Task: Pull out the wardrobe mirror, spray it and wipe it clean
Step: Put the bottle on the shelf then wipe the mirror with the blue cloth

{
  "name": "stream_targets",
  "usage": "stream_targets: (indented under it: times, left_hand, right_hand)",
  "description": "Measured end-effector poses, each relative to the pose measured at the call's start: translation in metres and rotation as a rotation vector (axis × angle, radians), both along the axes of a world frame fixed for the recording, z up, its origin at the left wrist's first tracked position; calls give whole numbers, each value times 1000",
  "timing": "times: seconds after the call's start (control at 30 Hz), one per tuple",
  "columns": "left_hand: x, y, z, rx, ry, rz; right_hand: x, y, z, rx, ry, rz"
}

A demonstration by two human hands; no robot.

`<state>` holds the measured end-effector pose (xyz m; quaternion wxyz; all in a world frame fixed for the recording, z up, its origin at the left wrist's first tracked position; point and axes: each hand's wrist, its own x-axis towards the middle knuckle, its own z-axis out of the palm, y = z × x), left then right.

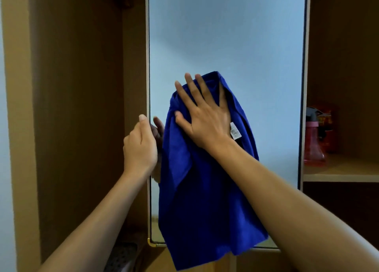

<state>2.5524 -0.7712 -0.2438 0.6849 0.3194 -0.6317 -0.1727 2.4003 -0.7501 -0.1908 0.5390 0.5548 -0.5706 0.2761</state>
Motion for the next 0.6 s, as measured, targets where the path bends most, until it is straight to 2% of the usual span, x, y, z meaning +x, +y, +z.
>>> stream_targets:
  times: [0.3,0.6]
  left_hand:
    - [-1,-2,1,-5,0,11]
    - [0,0,-3,-42,-26,11]
  right_hand:
    - [23,-10,3,16,-34,30]
    - [42,-25,-76,45,72,138]
